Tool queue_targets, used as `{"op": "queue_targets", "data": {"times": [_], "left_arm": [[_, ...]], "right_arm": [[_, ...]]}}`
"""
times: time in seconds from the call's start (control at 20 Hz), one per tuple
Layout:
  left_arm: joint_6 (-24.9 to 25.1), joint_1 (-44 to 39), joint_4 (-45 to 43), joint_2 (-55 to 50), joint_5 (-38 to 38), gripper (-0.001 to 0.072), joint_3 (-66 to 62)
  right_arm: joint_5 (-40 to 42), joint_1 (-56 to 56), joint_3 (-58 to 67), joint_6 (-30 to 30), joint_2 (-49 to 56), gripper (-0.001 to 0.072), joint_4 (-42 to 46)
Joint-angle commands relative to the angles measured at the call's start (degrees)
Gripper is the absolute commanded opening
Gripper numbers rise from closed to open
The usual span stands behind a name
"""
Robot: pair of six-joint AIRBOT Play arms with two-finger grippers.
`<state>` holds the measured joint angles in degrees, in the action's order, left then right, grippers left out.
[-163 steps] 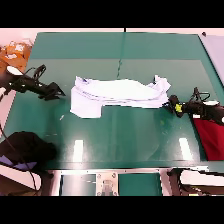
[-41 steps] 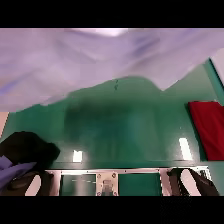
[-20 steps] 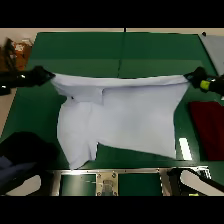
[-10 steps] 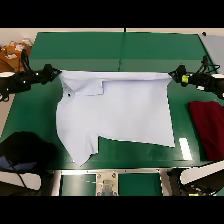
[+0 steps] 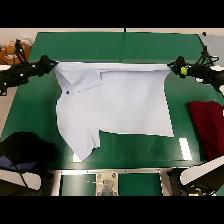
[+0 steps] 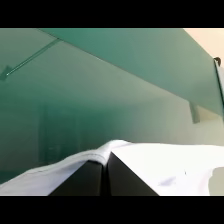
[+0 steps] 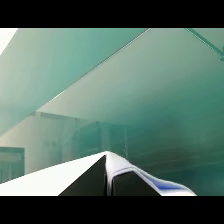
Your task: Fold the shirts.
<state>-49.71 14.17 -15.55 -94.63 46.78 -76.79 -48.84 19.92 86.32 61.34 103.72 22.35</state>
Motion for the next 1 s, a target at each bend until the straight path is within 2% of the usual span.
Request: {"op": "queue_targets", "data": {"times": [0.0,0.15,0.35,0.75,0.8,0.85,0.9,0.95], "left_arm": [[-5.5,0.5,-8.5,0.0,3.7,0.0021,-0.3],[-13.4,1.7,-23.1,0.0,12.6,0.0021,-0.3],[-18.5,0.1,-37.3,0.0,20.4,0.0021,-0.1],[-18.9,-2.9,-39.2,0.0,13.5,0.0022,3.4],[-19.1,-2.9,-38.7,0.0,14.1,0.0243,3.3],[-20.3,-2.9,-38.4,0.1,15.8,0.0596,3.0],[-22.2,-2.8,-38.7,0.1,18.5,0.0657,1.8],[-23.2,-2.7,-39.5,0.1,22.1,0.0657,0.0]], "right_arm": [[-6.9,0.7,0.4,4.5,-0.1,0.0017,7.3],[-14.0,1.6,-1.7,11.1,-2.8,0.0016,23.5],[-13.9,1.6,-12.8,12.2,-10.0,0.0017,31.2],[-10.7,1.1,-21.8,12.2,-11.3,0.0029,31.8],[-11.1,1.2,-21.3,12.2,-11.3,0.0253,31.2],[-12.6,1.2,-20.2,12.2,-11.3,0.0453,31.3],[-15.6,1.8,-18.3,12.9,-11.3,0.0436,32.0],[-18.4,2.7,-16.4,15.0,-11.6,0.0397,33.7]]}}
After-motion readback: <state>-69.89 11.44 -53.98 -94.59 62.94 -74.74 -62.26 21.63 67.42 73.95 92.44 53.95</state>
